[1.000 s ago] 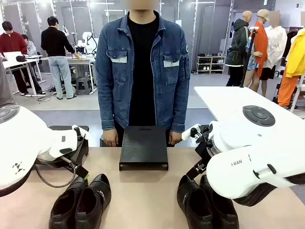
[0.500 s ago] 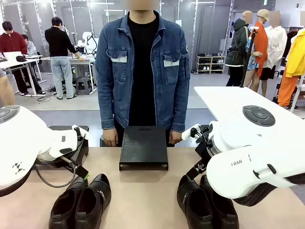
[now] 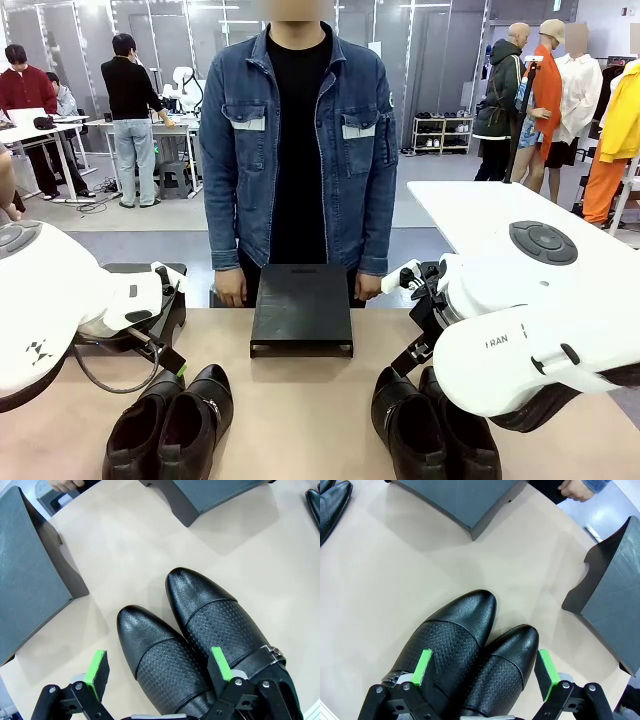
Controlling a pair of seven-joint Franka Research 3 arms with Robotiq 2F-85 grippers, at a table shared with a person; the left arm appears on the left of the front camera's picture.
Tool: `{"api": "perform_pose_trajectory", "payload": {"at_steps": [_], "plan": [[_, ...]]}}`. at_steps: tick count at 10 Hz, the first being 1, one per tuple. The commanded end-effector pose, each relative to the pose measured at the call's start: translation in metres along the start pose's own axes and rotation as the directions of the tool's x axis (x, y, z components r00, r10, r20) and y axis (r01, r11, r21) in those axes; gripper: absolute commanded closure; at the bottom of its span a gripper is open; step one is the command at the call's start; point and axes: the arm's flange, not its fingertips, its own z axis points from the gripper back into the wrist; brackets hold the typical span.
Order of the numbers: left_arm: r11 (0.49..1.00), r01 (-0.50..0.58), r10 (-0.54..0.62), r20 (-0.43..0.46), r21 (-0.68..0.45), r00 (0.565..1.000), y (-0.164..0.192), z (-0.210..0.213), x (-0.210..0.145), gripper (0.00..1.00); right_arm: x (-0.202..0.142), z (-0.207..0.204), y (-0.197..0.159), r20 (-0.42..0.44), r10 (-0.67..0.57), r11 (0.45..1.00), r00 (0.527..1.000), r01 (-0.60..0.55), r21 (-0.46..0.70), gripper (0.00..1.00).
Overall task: Place the shoes on the stand as instructed by the person.
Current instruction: Pick up one pair of Shoes and place it on the Shoes Stand indicated by the person.
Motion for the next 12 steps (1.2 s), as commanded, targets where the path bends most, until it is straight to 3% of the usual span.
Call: {"api": "perform_pose_trajectory", "payload": {"at_steps": [1, 12], "plan": [[1.0, 0.0, 0.0, 0.0, 0.0, 1.0, 0.0, 0.0, 0.0, 0.0, 0.0, 0.0, -0.0001, 0.0, -0.002, 1.0, 1.0, 0.002, 0.0, 0.0], [1.0, 0.0, 0.0, 0.0, 0.0, 1.0, 0.0, 0.0, 0.0, 0.0, 0.0, 0.0, -0.0001, 0.0, -0.002, 1.0, 1.0, 0.002, 0.0, 0.0]]}}
